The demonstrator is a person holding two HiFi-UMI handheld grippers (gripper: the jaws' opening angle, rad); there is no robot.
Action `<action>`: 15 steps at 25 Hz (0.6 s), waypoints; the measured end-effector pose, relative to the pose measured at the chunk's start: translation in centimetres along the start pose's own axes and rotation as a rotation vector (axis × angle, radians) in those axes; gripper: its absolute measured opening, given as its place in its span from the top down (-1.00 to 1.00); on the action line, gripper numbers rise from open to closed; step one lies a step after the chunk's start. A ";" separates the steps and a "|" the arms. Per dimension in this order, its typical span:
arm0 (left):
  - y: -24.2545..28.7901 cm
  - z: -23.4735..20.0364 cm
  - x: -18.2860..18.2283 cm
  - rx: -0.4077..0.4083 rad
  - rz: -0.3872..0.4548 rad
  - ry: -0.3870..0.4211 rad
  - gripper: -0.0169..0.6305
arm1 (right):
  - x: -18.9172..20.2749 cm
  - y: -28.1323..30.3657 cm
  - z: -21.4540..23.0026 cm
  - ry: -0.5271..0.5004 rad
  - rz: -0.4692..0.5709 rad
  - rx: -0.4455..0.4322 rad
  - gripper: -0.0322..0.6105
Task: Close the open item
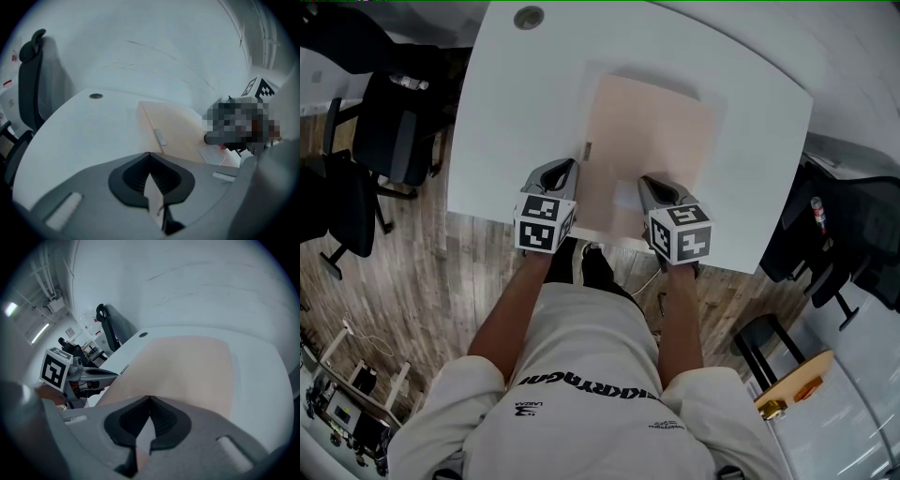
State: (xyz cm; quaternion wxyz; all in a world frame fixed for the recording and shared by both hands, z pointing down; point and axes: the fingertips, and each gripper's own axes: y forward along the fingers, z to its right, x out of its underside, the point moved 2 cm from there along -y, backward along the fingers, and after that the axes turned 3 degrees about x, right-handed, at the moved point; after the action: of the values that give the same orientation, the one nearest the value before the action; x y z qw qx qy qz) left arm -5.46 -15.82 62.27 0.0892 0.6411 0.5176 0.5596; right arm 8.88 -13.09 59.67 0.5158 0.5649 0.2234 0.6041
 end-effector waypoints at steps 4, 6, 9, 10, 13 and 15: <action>-0.1 0.0 -0.2 -0.001 0.002 0.001 0.94 | -0.1 -0.2 0.0 0.009 0.011 -0.004 0.90; -0.1 0.1 -0.2 -0.003 0.003 0.004 0.94 | -0.1 -0.3 0.1 0.013 0.017 -0.008 0.90; -0.2 0.2 -0.4 -0.006 0.005 0.007 0.94 | -0.2 -0.5 0.0 0.016 0.023 -0.012 0.90; -0.3 0.2 -0.4 -0.006 0.005 0.007 0.94 | -0.3 -0.6 0.0 0.016 0.024 -0.011 0.90; -0.4 0.3 -0.7 -0.007 0.007 0.010 0.94 | -0.5 -0.7 0.0 0.015 0.029 -0.010 0.90; -0.5 0.2 -0.8 -0.010 0.010 0.010 0.94 | -0.6 -0.8 -0.1 0.014 0.032 -0.010 0.90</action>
State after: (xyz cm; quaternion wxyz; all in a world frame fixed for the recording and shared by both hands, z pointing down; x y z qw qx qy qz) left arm -5.46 -16.10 61.34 0.0868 0.6403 0.5122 0.5658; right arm 9.00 -13.33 58.71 0.5072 0.5615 0.2151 0.6174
